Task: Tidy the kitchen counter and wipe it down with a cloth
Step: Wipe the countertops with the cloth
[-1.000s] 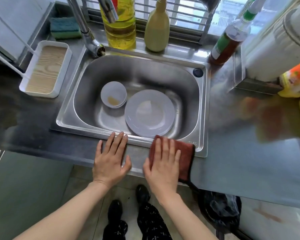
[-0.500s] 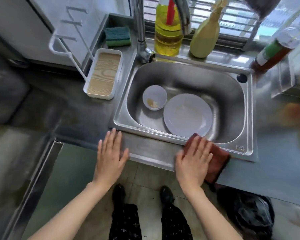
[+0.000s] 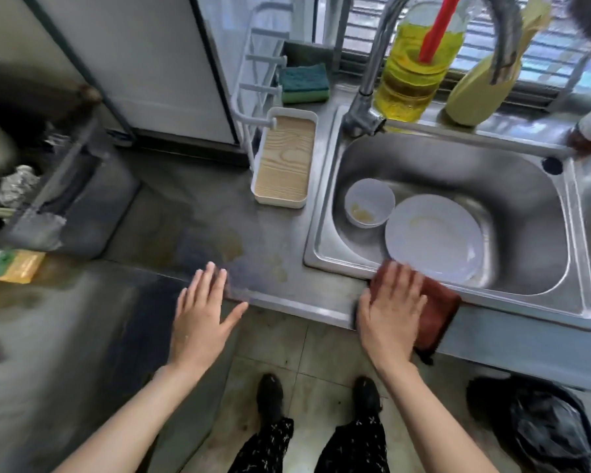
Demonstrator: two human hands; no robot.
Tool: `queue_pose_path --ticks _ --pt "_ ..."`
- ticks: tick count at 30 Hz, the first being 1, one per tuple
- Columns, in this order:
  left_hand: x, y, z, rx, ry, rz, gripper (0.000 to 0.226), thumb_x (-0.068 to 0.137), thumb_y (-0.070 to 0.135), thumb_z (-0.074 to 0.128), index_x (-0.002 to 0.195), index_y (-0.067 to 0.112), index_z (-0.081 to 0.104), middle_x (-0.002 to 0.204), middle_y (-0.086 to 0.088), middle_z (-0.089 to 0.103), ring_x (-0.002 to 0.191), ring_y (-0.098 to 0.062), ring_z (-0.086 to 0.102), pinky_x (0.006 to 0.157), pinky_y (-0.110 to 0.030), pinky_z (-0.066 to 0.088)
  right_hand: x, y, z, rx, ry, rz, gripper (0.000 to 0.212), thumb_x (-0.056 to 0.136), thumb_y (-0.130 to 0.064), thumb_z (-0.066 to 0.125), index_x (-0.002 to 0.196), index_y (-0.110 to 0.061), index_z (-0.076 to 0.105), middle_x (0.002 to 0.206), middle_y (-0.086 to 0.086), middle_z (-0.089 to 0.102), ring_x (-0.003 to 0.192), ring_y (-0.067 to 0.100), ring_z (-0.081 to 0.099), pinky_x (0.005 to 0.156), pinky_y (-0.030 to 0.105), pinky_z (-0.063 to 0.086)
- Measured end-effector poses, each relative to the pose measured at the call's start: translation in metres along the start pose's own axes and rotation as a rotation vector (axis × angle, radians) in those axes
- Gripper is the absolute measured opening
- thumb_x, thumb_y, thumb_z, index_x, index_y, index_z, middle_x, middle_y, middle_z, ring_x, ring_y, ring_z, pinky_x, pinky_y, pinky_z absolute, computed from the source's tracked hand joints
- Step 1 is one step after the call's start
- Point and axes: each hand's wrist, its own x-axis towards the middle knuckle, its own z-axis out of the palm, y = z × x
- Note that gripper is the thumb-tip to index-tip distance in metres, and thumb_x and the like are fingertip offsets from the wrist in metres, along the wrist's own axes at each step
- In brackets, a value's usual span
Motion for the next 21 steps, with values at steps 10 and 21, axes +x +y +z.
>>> queue_pose_path --ticks 10,21 --pt "-0.002 -0.021 0.007 0.148 -0.026 0.140 0.071 0.094 0.059 0.011 0.146 0.013 0.017 0.152 -0.010 0.022 0.138 -0.027 0.026 0.106 -0.043 0.026 -0.010 -0.026 0.014 -0.015 -0.032 -0.202 0.067 0.087 -0.044 0.017 0.149 -0.022 0.002 0.158 0.002 0.004 0.144 0.017 -0.004 0.115 0.040 -0.004" --pt "0.000 -0.032 0.002 0.185 -0.029 0.226 0.065 0.095 0.055 0.014 0.145 0.014 0.022 0.151 -0.010 0.025 0.138 -0.026 0.027 0.110 -0.037 0.012 -0.005 -0.083 0.022 -0.078 -0.027 -0.478 0.063 0.087 -0.039 0.033 0.147 -0.021 0.027 0.155 0.002 0.024 0.142 0.020 0.010 0.114 0.040 0.002"
